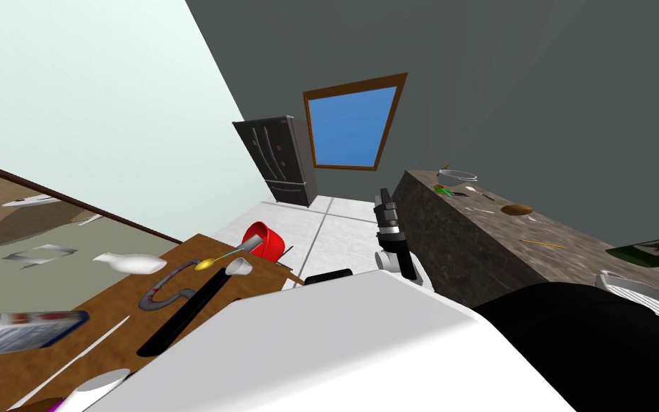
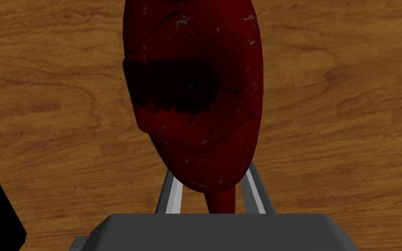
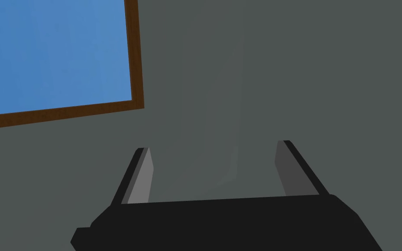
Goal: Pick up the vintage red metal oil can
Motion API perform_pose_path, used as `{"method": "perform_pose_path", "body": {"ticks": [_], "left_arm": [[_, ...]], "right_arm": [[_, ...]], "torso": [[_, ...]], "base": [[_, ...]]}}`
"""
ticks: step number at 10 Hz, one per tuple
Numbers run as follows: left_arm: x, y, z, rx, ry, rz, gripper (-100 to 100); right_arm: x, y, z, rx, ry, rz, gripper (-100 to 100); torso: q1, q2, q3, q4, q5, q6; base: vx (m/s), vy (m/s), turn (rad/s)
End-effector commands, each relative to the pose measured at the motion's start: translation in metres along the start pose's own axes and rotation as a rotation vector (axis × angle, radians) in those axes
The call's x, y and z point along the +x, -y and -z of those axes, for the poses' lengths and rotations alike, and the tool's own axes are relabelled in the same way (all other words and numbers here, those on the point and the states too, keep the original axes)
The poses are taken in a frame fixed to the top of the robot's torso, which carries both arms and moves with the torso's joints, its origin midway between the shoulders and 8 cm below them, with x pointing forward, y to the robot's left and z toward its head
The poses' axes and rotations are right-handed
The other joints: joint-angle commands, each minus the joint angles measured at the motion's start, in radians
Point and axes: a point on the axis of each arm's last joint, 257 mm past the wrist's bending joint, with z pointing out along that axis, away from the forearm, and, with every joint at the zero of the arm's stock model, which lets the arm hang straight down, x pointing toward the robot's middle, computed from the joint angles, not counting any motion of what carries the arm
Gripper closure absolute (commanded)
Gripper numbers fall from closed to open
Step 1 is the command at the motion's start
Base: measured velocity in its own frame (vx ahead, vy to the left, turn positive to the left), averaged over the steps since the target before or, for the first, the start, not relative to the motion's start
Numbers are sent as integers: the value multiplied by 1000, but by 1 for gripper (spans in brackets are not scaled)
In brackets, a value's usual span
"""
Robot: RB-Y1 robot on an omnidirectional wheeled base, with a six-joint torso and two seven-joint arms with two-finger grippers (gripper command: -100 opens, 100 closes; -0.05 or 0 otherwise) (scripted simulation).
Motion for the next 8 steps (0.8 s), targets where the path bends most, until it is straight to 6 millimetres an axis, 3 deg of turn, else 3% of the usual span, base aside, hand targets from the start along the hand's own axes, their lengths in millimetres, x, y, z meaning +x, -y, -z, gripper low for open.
{"method": "perform_pose_path", "body": {"ticks": [1,2,3,4,5,7,8], "left_arm": [[0,0,0,0,0,0,100],[0,0,0,0,0,0,0],[-11,-8,2,-3,-2,0,100],[-26,-18,5,-8,-5,4,100],[-26,-18,5,-8,-5,3,100],[-55,-38,13,-17,-3,21,100],[-54,-37,13,-13,-9,9,100]], "right_arm": [[0,0,0,0,0,0,0],[0,0,0,0,0,0,0],[0,0,0,0,0,0,0],[0,0,0,0,0,0,0],[0,0,0,0,0,0,0],[0,0,0,0,0,0,0],[0,0,0,0,0,0,0]], "torso": [[0,0,0,0,0,0],[0,0,0,0,0,0],[0,0,0,0,0,0],[-1,-1,-1,-1,0,-1],[-1,-4,-2,-1,0,-1],[-1,-5,-3,-2,0,-1],[1,-6,-4,-2,0,-1]], "base": [[0,0,0],[0,0,0],[40,-6,2],[96,-12,-21],[92,1,-11],[113,6,-26],[77,-8,-6]]}}
